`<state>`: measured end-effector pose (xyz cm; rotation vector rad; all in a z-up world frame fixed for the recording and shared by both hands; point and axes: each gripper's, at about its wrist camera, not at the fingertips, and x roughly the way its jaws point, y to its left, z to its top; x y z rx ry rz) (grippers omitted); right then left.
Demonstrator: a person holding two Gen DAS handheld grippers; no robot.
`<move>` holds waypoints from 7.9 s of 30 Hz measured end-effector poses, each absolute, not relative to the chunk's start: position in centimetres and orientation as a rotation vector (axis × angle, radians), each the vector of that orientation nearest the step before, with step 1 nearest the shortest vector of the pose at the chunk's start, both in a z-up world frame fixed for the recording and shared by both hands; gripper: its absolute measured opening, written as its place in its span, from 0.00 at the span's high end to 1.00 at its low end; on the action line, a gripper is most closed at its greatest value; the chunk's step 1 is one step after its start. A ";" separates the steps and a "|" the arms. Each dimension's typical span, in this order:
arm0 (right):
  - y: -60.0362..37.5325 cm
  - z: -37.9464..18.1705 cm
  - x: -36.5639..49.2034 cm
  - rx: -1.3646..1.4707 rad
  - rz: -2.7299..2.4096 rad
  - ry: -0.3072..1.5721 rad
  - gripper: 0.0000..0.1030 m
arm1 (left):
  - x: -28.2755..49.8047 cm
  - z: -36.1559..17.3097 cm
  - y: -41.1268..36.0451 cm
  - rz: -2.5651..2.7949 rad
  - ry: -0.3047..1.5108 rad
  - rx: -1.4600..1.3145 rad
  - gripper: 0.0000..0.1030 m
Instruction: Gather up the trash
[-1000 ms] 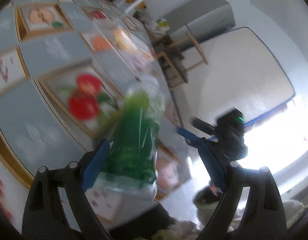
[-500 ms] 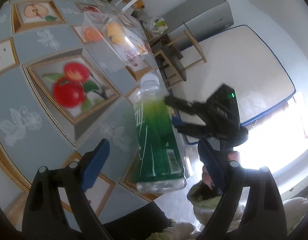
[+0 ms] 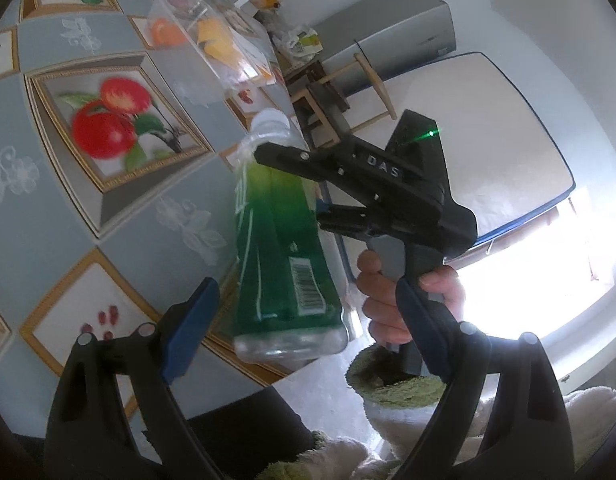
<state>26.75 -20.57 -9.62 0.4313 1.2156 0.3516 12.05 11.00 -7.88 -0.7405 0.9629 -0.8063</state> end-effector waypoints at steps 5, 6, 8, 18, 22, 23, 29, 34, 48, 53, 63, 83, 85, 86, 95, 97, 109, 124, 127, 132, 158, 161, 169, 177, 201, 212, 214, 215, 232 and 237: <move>-20.9 -9.0 26.4 0.312 0.378 1.240 0.34 | 11.6 -7.6 11.6 -0.793 0.944 -0.740 0.18; -20.9 -8.9 26.3 0.290 0.384 1.246 0.34 | 11.7 -7.6 11.8 -0.788 0.940 -0.745 0.18; -21.1 -8.5 26.0 0.223 0.378 1.250 0.34 | 11.9 -7.7 12.2 -0.776 0.932 -0.760 0.18; -20.4 -8.2 25.4 0.119 0.305 1.230 0.32 | 12.1 -7.1 13.2 -0.684 0.887 -0.766 0.18; -20.2 -7.7 25.0 0.087 0.266 1.194 0.32 | 12.0 -6.6 13.9 -0.657 0.862 -0.753 0.18; -20.2 -7.7 24.9 0.083 0.262 1.190 0.32 | 12.1 -6.6 14.0 -0.653 0.860 -0.753 0.18; -20.0 -7.8 24.7 0.073 0.240 1.165 0.34 | 12.3 -6.9 14.5 -0.634 0.852 -0.753 0.18; -20.5 -7.8 24.4 0.091 0.229 1.148 0.34 | 12.7 -7.0 15.5 -0.597 0.844 -0.770 0.18; -23.1 -8.0 23.6 0.166 0.200 1.091 0.35 | 21.1 -5.3 17.8 -0.401 0.832 -0.836 0.33; -23.7 -8.2 23.4 0.203 0.223 1.077 0.35 | 26.0 -5.8 15.6 -0.315 0.908 -0.776 0.42; -24.3 -8.6 23.4 0.248 0.251 1.072 0.35 | 30.2 -6.3 11.6 -0.188 0.969 -0.606 0.82; -23.9 -8.5 23.4 0.229 0.238 1.067 0.35 | 14.3 -4.3 18.9 -0.248 0.974 -0.529 0.98; -23.8 -8.5 23.4 0.225 0.235 1.069 0.35 | 12.9 -4.2 19.6 -0.244 0.942 -0.538 0.93; -23.8 -8.5 23.4 0.222 0.233 1.070 0.35 | 12.4 -4.2 19.9 -0.237 0.923 -0.543 0.89; -23.4 -8.7 23.7 0.218 0.232 1.089 0.35 | 9.4 -2.2 23.1 -0.116 0.720 -0.532 0.26; -23.3 -8.9 23.8 0.222 0.234 1.096 0.35 | 9.4 -2.5 24.5 -0.058 0.718 -0.551 0.21; -23.2 -9.0 23.8 0.228 0.229 1.102 0.35 | 11.2 -6.8 27.0 0.212 0.841 -0.436 0.12; -23.4 -9.3 23.8 0.250 0.236 1.113 0.35 | 12.0 -8.4 24.7 0.315 0.878 -0.153 0.08; -23.6 -9.3 23.9 0.257 0.238 1.114 0.35 | 11.9 -8.4 24.6 0.313 0.869 -0.140 0.08; -23.7 -9.3 23.9 0.263 0.242 1.114 0.35 | 11.8 -8.4 24.5 0.316 0.886 -0.139 0.08; -23.9 -9.5 23.7 0.294 0.245 1.105 0.34 | 11.8 -8.3 24.3 0.330 0.857 -0.138 0.07; -24.1 -9.6 23.7 0.301 0.249 1.103 0.34 | 11.8 -8.4 24.2 0.332 0.846 -0.136 0.07; -24.1 -9.6 23.7 0.300 0.258 1.098 0.34 | 12.0 -7.9 24.2 0.330 0.890 -0.120 0.07; -24.0 -9.7 23.8 0.299 0.266 1.092 0.34 | 8.7 -0.5 22.9 0.062 0.600 -0.238 0.07; -24.7 -9.8 23.6 0.338 0.309 1.076 0.34 | 18.1 -3.8 12.8 -0.301 0.991 0.147 0.65; -24.8 -9.8 23.7 0.332 0.343 1.081 0.33 | 19.0 -5.4 11.3 -0.260 1.089 0.246 0.74; -24.9 -9.8 23.6 0.338 0.344 1.079 0.33 | 19.2 -5.5 11.2 -0.246 1.093 0.255 0.78; -24.9 -9.8 23.6 0.341 0.345 1.077 0.33 | 19.3 -5.5 11.2 -0.238 1.094 0.262 0.80; -26.2 -9.5 22.9 0.393 0.361 1.072 0.34 | 18.0 -1.8 11.8 -0.252 0.981 0.213 0.97; -27.1 -8.9 22.3 0.439 0.389 1.051 0.34 | 17.1 0.6 12.3 -0.272 0.933 0.130 0.97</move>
